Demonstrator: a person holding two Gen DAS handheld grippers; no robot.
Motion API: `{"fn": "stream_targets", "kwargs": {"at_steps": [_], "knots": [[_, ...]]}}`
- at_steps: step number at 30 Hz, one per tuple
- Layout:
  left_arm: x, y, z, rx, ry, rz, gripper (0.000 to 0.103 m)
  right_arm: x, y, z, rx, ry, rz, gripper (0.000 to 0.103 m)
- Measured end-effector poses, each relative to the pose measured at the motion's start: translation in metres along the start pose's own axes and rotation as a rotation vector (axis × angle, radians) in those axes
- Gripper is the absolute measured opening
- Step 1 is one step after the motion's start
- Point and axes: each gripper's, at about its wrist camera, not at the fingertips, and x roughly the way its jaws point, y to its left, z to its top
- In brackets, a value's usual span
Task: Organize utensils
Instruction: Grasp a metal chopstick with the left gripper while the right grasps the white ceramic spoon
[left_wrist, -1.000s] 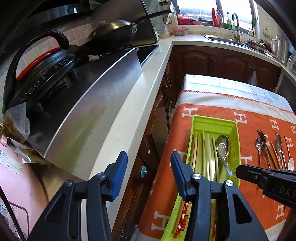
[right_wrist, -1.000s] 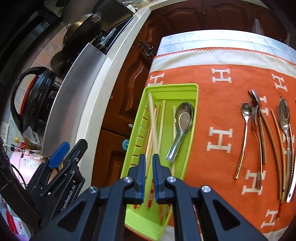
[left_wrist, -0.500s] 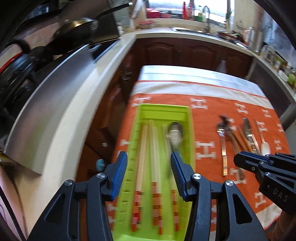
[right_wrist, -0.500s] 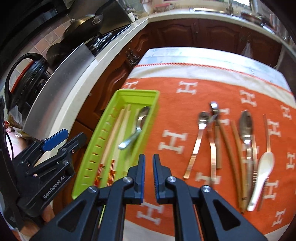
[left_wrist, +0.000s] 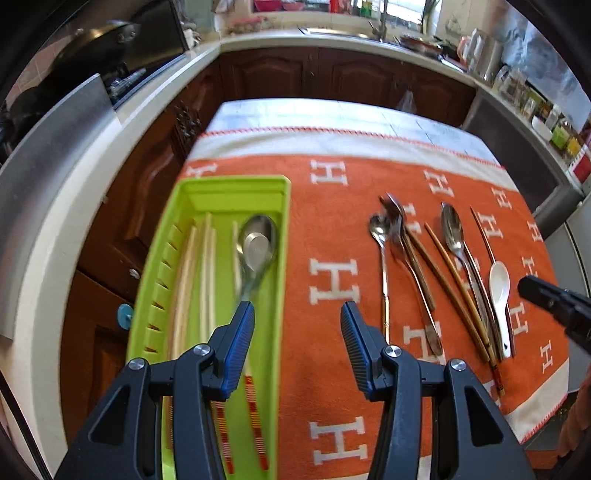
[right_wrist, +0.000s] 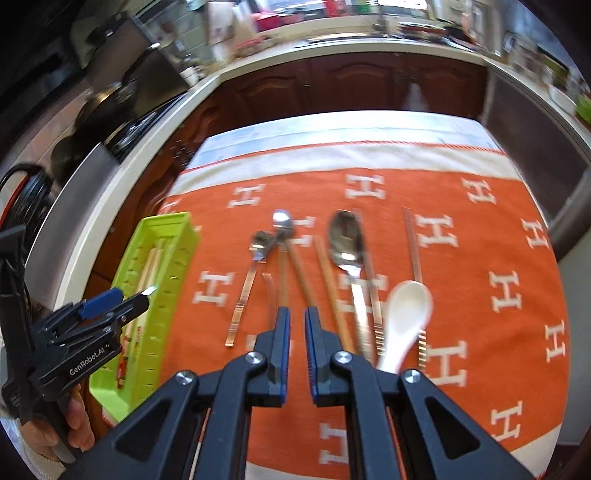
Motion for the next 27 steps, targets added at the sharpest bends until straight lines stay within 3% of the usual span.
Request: {"fn": "stream_targets", "kwargs": {"at_steps": [5,11,18,21,27], "knots": [[0.006,-0.033,-0.01,0.059,0.015,-0.059,0.047,0.003,-0.04,-0.009,0.08,0.009,-0.025,0.008],[0.027,-0.07,-0.018,0.073,0.071,-0.187,0.046,0.008,-0.064,-0.019,0.11,0.025,-0.057,0.008],[0.054,-0.09,-0.017,-0.008,0.135,-0.316,0.03,0.01,-0.082,-0.025,0.126,0.027,-0.055,0.008],[0.058,-0.092,-0.016,-0.044,0.139,-0.336,0.022,0.013,-0.088,-0.026,0.128,0.036,-0.041,0.008],[0.058,-0.099,-0.009,-0.057,0.128,-0.366,0.02,0.024,-0.1,-0.026,0.154,0.059,0.003,0.008]]}}
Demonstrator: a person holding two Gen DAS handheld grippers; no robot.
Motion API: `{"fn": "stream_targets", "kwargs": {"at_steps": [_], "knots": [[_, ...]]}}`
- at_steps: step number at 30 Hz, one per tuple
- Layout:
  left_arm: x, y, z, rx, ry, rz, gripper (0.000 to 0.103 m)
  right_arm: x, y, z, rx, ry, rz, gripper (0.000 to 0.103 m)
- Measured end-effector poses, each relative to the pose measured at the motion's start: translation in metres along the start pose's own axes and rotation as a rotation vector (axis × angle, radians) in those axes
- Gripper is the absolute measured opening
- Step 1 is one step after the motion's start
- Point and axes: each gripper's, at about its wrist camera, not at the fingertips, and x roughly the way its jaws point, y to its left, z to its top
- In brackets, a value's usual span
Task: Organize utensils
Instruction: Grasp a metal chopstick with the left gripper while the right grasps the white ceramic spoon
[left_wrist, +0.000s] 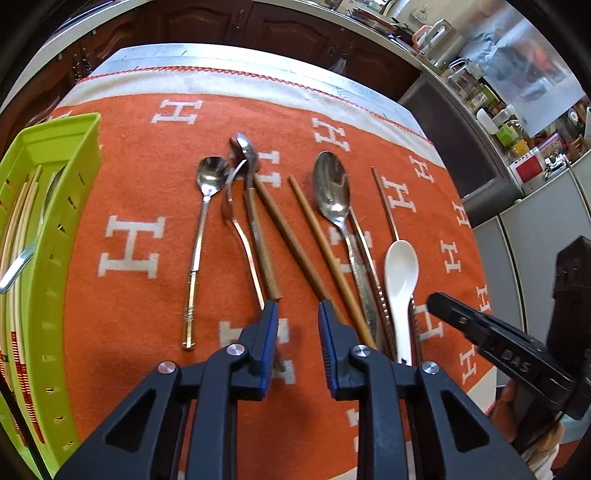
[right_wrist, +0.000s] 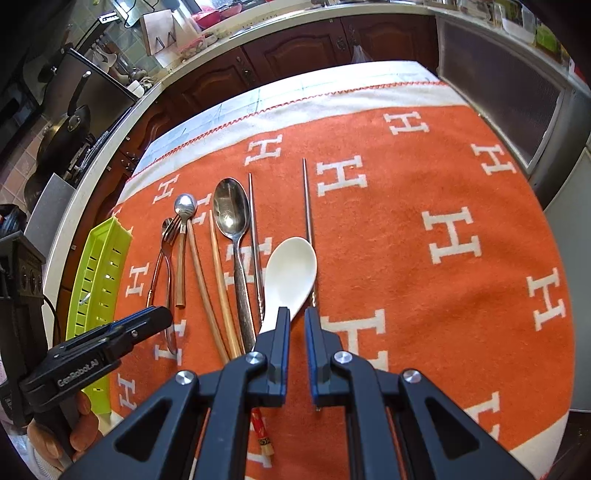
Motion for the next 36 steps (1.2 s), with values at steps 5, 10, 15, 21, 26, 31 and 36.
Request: {"fn": "stream_targets", "kwargs": {"at_steps": [5,10,15,21,26,31,36], "knots": [[0.006,-0.011,0.004,0.029,0.006,-0.005,0.019,0.015,-0.01,0.006,0.041,0.01,0.017,0.015],[0.007,-0.018,0.013,0.054,-0.004,-0.006,0.02,0.025,-0.013,0.016,0.045,-0.005,0.018,0.021],[0.012,-0.018,0.032,0.027,-0.016,-0.025,0.02,0.035,-0.007,0.022,0.004,-0.017,-0.002,0.021],[0.021,-0.024,0.046,0.006,-0.023,-0.055,0.019,0.032,0.0,0.019,-0.051,-0.065,0.002,0.005],[0.033,-0.037,0.048,0.015,-0.003,-0.084,0.019,0.014,-0.011,0.016,-0.014,-0.1,0.087,0.004],[0.039,-0.05,0.05,0.04,0.016,-0.109,0.015,-0.01,-0.032,0.013,0.038,-0.143,0.143,0.004],[0.051,-0.073,0.051,0.072,0.044,-0.128,0.014,-0.032,-0.054,0.01,0.081,-0.193,0.116,0.004]]}}
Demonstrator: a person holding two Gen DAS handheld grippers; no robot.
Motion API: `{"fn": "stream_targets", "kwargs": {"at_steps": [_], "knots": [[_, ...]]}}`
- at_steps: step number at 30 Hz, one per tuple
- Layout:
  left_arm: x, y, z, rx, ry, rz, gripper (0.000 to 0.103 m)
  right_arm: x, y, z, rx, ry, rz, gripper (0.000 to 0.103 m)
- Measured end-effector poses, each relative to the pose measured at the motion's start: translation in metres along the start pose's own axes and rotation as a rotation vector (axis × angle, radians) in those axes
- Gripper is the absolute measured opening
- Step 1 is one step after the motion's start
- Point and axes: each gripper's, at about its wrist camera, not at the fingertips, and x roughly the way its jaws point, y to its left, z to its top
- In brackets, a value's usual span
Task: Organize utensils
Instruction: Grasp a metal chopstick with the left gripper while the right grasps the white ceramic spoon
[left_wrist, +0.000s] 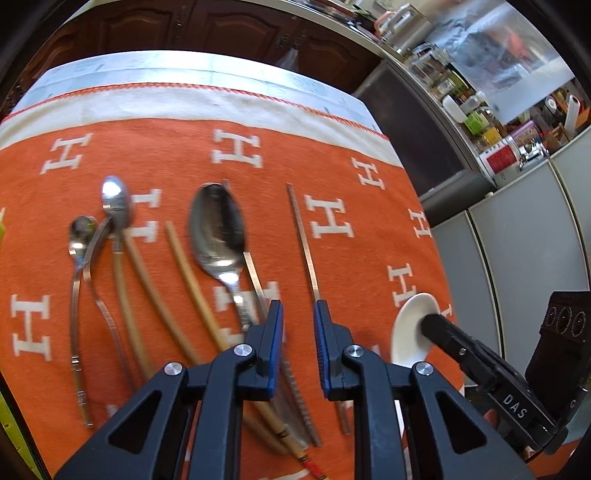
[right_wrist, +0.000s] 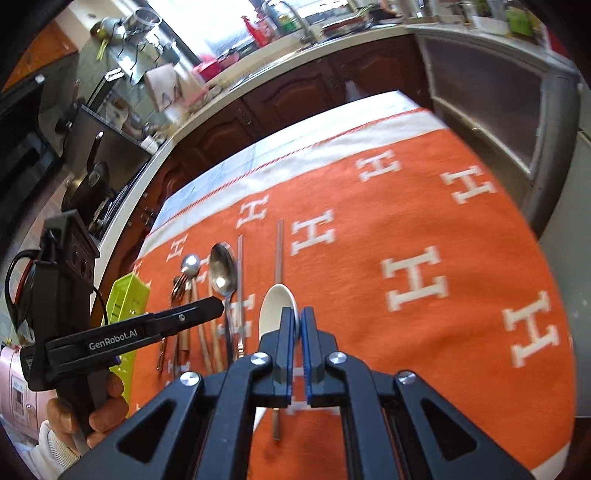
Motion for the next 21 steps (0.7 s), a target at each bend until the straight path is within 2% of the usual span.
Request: {"fn": "stream_targets", "kwargs": {"at_steps": [4,7,12,16,17,18,21], "knots": [[0.015,-0.02,0.0,0.041,0.033,0.02,0.013,-0.011,-0.014,-0.001,0.025,-0.023,-0.027,0.004],[0.026,-0.035,-0.001,0.083,0.046,0.076,0.013,-0.015,-0.021,-0.003,0.03,-0.027,-0.046,0.004],[0.048,-0.061,-0.014,0.19,0.067,0.257,0.013,-0.021,-0.022,-0.009,0.011,-0.032,-0.065,0.004],[0.05,-0.083,-0.029,0.303,0.002,0.381,0.013,-0.026,-0.019,-0.013,-0.01,-0.04,-0.073,0.004],[0.049,-0.085,-0.03,0.309,-0.006,0.388,0.013,-0.026,-0.018,-0.013,-0.014,-0.042,-0.075,0.004],[0.048,-0.085,-0.031,0.308,-0.008,0.368,0.008,-0.027,-0.017,-0.013,-0.015,-0.042,-0.075,0.004],[0.041,-0.075,-0.03,0.265,-0.013,0.305,0.004,-0.031,-0.013,-0.014,-0.021,-0.047,-0.071,0.004]]}}
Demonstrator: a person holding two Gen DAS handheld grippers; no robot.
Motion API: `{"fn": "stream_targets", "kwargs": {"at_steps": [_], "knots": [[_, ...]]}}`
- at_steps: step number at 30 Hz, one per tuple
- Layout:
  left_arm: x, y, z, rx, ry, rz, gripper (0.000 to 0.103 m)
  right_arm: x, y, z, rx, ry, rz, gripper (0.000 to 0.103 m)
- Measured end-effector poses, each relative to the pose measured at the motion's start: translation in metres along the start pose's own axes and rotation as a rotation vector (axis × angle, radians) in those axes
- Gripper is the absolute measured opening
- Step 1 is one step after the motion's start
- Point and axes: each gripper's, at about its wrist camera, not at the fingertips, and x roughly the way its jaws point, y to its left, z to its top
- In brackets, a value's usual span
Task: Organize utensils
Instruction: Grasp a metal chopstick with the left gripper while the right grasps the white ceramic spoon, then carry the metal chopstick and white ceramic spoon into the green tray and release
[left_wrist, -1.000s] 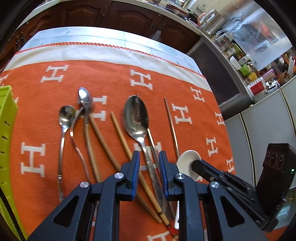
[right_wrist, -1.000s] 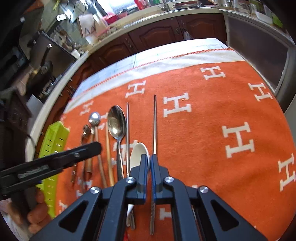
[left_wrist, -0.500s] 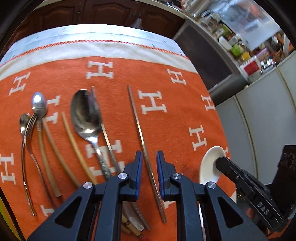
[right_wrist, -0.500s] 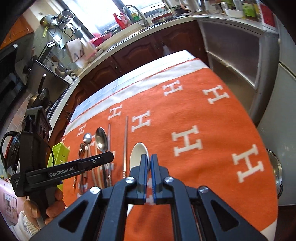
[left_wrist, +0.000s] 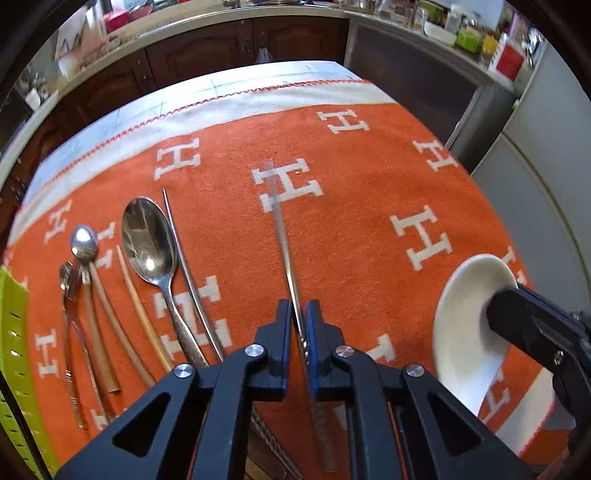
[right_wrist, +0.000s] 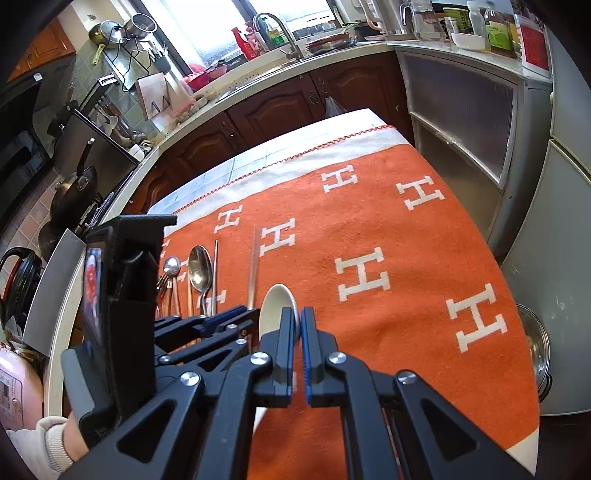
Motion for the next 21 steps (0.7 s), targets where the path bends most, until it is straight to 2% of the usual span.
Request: {"fn": "stream_targets", "kwargs": {"at_steps": [3,5,8,12,16,21], "knots": [[-0.004,0.018,-0.005,-0.066,0.017,-0.078,0.003,-0.006,0.004,0.0,-0.011,-0.005,0.002,0.004],[-0.012,0.024,-0.011,-0.087,0.011,-0.099,0.003,-0.01,0.009,-0.001,-0.019,-0.007,0.005,0.004],[-0.036,0.038,-0.019,-0.1,-0.021,-0.122,0.003,-0.015,0.019,-0.003,-0.038,-0.005,0.006,0.004],[-0.089,0.067,-0.035,-0.121,-0.097,-0.141,0.003,-0.02,0.035,-0.004,-0.054,0.002,0.016,0.004],[-0.135,0.102,-0.055,-0.149,-0.152,-0.113,0.003,-0.024,0.052,-0.004,-0.074,0.006,0.038,0.004],[-0.196,0.166,-0.096,-0.221,-0.217,-0.012,0.003,-0.025,0.095,0.0,-0.13,0.025,0.089,0.004]]}}
